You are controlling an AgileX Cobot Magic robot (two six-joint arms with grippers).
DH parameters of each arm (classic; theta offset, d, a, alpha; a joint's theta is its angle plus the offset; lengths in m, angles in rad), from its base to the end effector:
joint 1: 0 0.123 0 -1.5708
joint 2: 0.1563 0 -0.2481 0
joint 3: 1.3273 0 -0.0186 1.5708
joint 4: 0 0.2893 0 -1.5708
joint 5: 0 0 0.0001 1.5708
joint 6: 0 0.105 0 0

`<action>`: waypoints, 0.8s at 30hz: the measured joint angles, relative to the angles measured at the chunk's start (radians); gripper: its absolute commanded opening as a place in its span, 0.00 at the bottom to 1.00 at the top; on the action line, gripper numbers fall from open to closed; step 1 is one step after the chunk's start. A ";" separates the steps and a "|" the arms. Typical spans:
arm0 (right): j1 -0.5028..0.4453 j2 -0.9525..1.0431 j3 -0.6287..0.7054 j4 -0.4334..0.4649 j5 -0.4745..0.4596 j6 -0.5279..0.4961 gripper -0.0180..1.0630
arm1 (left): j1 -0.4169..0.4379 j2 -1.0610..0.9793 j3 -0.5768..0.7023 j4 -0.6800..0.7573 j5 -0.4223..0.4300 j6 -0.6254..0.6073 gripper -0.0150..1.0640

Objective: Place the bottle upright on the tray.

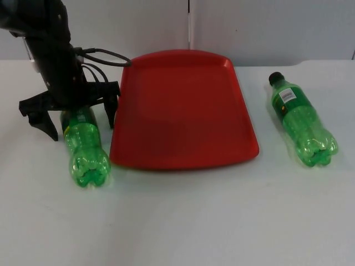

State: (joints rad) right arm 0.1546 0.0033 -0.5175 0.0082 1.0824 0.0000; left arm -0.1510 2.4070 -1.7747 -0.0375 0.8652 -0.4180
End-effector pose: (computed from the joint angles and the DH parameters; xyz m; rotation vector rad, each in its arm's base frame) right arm 0.0751 0.0125 0.2928 -0.1591 2.0473 0.1059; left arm 0.4756 -0.0754 0.0209 -0.4312 2.9629 -0.1114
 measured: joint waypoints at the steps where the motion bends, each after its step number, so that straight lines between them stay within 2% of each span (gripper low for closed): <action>1: 0.000 0.000 0.000 0.000 0.000 0.000 0.99 | 0.000 0.000 0.000 0.000 0.000 0.000 0.99; 12: 0.000 0.000 0.000 0.000 0.000 0.000 0.99 | 0.002 0.012 -0.008 -0.007 0.014 0.035 0.97; 14: 0.000 0.000 0.000 0.000 0.000 0.000 0.99 | 0.002 0.012 -0.008 -0.007 0.014 0.039 0.91; 16: 0.000 0.000 0.000 0.000 0.000 0.000 0.99 | 0.002 0.012 -0.008 -0.007 0.017 0.044 0.82; 17: 0.000 0.000 0.000 0.000 0.000 0.000 0.99 | 0.002 0.012 -0.008 -0.002 0.018 0.044 0.82; 19: 0.000 0.000 0.000 0.000 0.000 0.000 0.99 | 0.004 0.015 -0.008 0.011 0.025 0.044 0.68; 21: 0.000 0.000 0.000 0.000 0.000 0.000 0.99 | 0.004 0.015 -0.008 0.017 0.027 0.044 0.39; 22: 0.000 0.000 0.000 0.000 0.000 0.000 0.99 | 0.004 0.015 -0.008 0.020 0.029 0.044 0.39; 24: 0.000 0.000 0.000 0.000 0.000 0.000 0.99 | 0.004 0.017 -0.010 0.024 0.031 0.041 0.15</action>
State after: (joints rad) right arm 0.1546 0.0033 -0.5175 0.0082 1.0824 0.0000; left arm -0.1471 2.4243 -1.7847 -0.0137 0.8964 -0.3774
